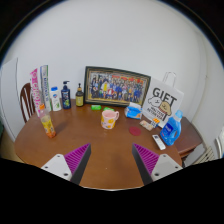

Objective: Pour water

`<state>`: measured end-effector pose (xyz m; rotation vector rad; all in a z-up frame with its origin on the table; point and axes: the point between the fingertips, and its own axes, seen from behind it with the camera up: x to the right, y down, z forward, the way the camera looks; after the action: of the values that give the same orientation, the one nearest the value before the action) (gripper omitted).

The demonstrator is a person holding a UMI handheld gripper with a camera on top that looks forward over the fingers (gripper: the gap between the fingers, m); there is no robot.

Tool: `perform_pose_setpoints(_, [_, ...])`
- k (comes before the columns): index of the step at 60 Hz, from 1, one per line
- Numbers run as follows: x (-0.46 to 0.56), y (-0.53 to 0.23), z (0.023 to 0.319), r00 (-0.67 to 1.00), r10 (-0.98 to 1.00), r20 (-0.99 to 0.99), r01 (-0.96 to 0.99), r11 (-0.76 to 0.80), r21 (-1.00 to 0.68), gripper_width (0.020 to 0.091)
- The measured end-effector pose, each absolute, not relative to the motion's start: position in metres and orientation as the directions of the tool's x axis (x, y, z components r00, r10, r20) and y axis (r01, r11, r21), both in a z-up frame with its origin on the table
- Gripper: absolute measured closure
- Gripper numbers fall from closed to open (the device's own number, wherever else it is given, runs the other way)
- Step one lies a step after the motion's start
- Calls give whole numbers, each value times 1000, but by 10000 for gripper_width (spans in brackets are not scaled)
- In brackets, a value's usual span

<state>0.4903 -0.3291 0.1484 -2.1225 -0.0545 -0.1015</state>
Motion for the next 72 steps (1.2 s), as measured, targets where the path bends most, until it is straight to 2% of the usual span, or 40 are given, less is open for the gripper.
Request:
perform_pose_setpoints(9, [453, -339, 132, 995, 29, 91, 92, -546, -833, 245])
perform_pose_setpoints(28, [253, -341, 91, 983, 180, -17, 79, -512, -855, 242])
perform_pose_setpoints(42, [157, -242, 74, 976, 208, -62, 26, -396, -918, 243])
perform_pose_setpoints(55, [128, -147, 34, 986, 144, -82, -25, -361, -932, 269])
perform_pose_setpoints(58, [124, -133, 23, 988, 130, -83, -30, -361, -932, 304])
perform_pose_setpoints(62, [120, -121, 15, 989, 120, -89, -41, -356, -934, 416])
perform_pose_setpoints(68, [120, -111, 10, 992, 103, -68, -29, -342, -939, 635])
perform_pose_setpoints(70, [120, -109, 11, 993, 97, -69, -33, -334, -942, 642])
perform_pose_setpoints(72, [120, -109, 12, 992, 98, -73, -36, -333, -942, 705])
